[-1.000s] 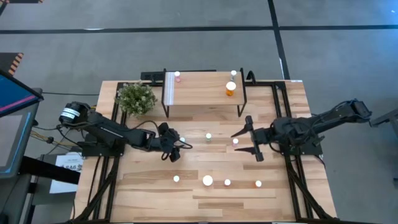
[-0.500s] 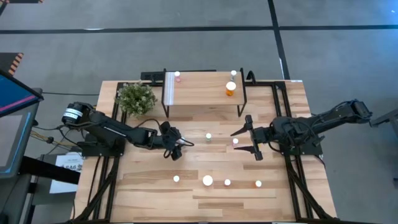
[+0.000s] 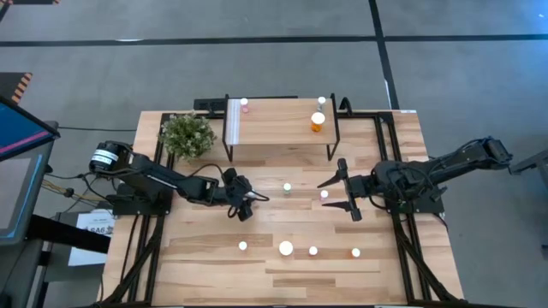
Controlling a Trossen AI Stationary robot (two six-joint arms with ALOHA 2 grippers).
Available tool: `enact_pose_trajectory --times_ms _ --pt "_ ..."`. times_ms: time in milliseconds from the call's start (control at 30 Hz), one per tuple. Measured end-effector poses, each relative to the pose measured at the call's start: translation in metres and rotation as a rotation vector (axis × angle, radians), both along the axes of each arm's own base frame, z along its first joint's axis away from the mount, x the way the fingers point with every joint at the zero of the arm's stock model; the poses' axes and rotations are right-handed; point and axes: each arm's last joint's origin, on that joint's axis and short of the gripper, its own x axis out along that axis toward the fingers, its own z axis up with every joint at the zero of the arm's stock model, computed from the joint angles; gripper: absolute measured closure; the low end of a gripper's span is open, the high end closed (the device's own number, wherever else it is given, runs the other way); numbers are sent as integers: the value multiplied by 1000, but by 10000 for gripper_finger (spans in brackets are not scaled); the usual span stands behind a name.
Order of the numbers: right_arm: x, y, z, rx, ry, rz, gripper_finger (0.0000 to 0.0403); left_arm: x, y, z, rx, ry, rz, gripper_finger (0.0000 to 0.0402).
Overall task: Pick and place medicine bottles onto shelf by color
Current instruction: Put the left blue pill bottle on the shelf
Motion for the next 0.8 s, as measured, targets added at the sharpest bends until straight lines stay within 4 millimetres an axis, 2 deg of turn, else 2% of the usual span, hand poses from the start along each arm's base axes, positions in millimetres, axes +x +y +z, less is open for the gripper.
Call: enact_pose_trajectory --times_ms 333,500,633,800 --pt "0 0 0 0 0 0 124 1 0 1 -22 -11 -14 281" --pt "0 0 0 0 0 0 124 6 0 6 -36 -23 -19 309" --pt "0 0 0 0 0 0 124 15 3 23 -38 -38 -52 309" --pt "0 0 0 0 2 0 124 20 13 69 36 -47 -53 293"
